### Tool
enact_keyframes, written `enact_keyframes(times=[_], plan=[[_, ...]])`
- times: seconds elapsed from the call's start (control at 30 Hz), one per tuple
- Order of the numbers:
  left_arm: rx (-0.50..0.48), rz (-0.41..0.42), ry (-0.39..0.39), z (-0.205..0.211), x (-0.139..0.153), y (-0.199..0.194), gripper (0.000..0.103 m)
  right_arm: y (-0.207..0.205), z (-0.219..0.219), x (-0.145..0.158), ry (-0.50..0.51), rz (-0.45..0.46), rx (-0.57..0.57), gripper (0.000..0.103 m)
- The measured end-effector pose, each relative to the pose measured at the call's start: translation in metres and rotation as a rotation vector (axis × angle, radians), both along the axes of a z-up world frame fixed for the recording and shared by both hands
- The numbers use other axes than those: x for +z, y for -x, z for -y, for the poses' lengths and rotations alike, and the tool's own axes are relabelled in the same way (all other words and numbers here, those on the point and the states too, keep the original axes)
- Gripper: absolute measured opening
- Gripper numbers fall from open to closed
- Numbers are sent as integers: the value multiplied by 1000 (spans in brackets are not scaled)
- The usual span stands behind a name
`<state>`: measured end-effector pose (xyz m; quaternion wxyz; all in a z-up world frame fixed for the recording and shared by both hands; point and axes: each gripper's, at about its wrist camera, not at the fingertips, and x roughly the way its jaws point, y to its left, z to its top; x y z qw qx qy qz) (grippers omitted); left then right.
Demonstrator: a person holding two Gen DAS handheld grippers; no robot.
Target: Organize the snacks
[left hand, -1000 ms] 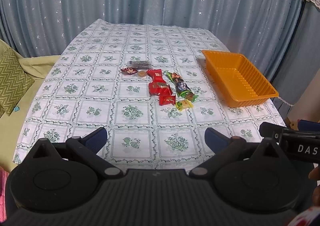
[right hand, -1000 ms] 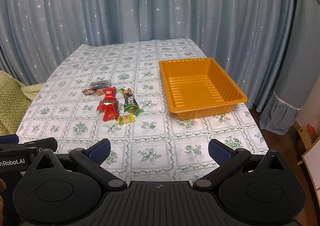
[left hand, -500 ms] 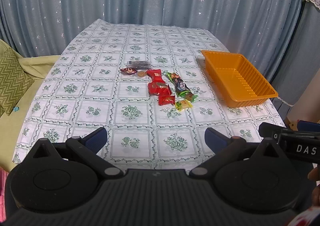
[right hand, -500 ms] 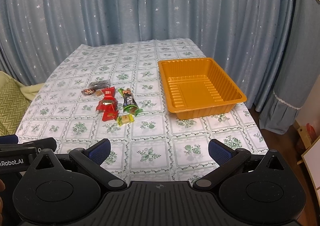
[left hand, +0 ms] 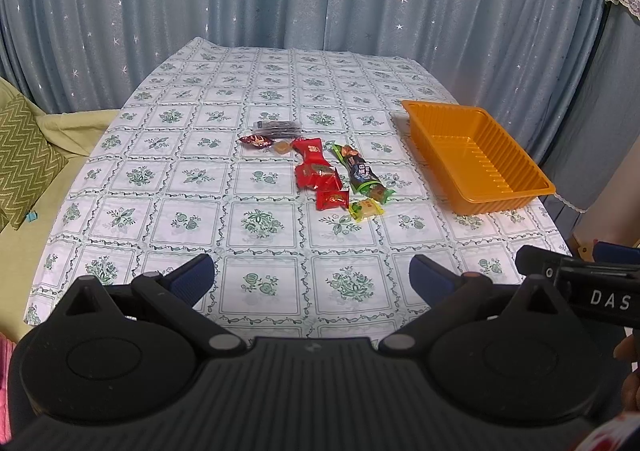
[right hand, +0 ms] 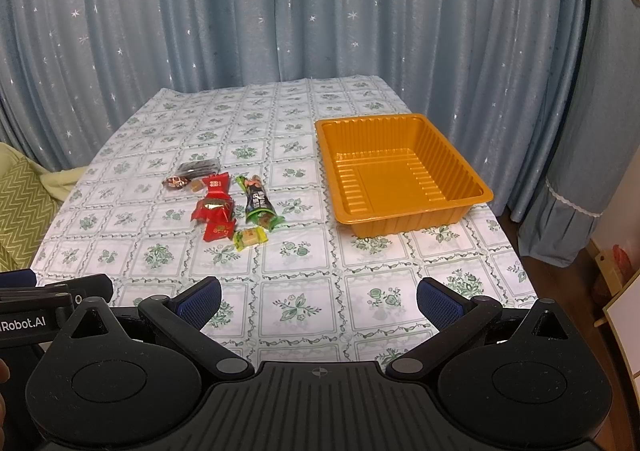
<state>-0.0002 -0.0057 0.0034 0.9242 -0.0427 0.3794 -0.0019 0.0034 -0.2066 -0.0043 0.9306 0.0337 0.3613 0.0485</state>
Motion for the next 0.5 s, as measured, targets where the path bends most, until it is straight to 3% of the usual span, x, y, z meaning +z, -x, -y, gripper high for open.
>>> enact_keyframes(times=[0.5], plan=[[1,-1,0,0,0,0,103,0,1,-1,-1,-1,-1,103]])
